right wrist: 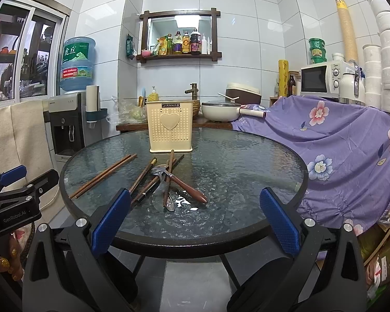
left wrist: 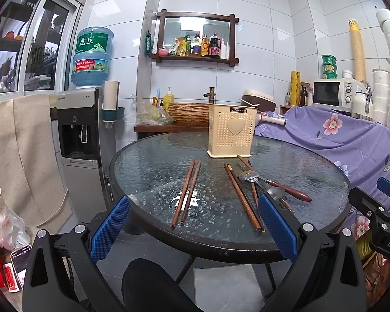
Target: Organize utensils
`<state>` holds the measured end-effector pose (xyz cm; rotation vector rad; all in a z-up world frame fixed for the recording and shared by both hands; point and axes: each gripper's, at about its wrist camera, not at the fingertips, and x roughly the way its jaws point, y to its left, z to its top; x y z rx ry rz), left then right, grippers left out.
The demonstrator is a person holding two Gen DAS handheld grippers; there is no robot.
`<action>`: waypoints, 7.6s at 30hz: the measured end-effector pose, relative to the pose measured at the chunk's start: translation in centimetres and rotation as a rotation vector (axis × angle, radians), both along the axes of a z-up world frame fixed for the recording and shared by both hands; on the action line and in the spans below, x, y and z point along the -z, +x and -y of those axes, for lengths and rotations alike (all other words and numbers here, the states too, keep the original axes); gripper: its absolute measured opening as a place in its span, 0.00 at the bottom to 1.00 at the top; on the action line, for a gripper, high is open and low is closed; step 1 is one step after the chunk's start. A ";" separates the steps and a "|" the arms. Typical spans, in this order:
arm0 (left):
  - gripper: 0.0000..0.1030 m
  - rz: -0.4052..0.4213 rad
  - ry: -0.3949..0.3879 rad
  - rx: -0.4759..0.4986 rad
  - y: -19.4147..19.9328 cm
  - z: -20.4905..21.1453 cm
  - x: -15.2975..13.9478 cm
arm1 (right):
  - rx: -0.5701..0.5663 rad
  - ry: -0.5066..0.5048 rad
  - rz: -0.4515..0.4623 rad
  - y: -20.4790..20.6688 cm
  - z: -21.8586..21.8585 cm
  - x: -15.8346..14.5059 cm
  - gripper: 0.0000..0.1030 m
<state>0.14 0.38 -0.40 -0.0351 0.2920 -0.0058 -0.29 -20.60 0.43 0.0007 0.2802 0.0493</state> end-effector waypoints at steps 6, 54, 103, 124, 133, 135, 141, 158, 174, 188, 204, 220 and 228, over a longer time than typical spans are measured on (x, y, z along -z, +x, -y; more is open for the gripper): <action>0.94 0.000 0.000 0.000 0.0 0.0 0.0 | 0.001 -0.002 0.002 0.0 0.0 0.0 0.95; 0.84 -0.127 0.012 0.052 3.0 -3.2 1.9 | -0.148 -0.009 -0.180 5.7 1.7 1.3 0.95; 0.34 -0.328 0.095 0.160 9.0 -5.4 4.4 | -0.364 -0.117 -0.548 18.3 2.4 4.3 0.46; 0.17 -0.481 0.133 0.233 10.7 -4.4 3.6 | -0.398 -0.160 -0.628 19.6 1.5 4.1 0.42; 0.16 -0.480 0.136 0.237 11.5 -3.6 3.6 | -0.417 -0.170 -0.632 19.7 0.8 4.0 0.36; 0.16 -0.481 0.137 0.243 11.6 -3.7 3.5 | -0.421 -0.170 -0.633 19.7 0.8 4.0 0.35; 0.13 -0.497 0.122 0.247 11.5 -4.8 3.4 | -0.418 -0.171 -0.637 19.6 1.2 4.0 0.29; 0.06 -0.571 0.158 0.296 12.4 -4.2 3.2 | -0.435 -0.213 -0.658 19.3 0.2 3.8 0.17; 0.05 -0.463 0.083 0.222 10.9 -4.6 2.5 | -0.424 -0.144 -0.502 17.2 1.0 2.6 0.16; 0.05 -0.217 -0.009 0.156 10.0 -5.7 -3.5 | -0.393 -0.118 -0.361 17.4 1.2 -1.2 0.16; 0.05 -0.107 -0.045 0.205 14.6 -5.9 -11.3 | -0.448 -0.136 -0.342 22.4 -1.0 -7.5 0.16; 0.05 -0.181 -0.037 0.264 21.9 -4.7 -15.8 | -0.476 -0.078 -0.487 29.6 -2.0 -10.3 0.16; 0.05 -0.249 -0.029 0.279 25.3 -4.0 -16.7 | -0.482 -0.152 -0.500 31.2 -3.7 -11.8 0.16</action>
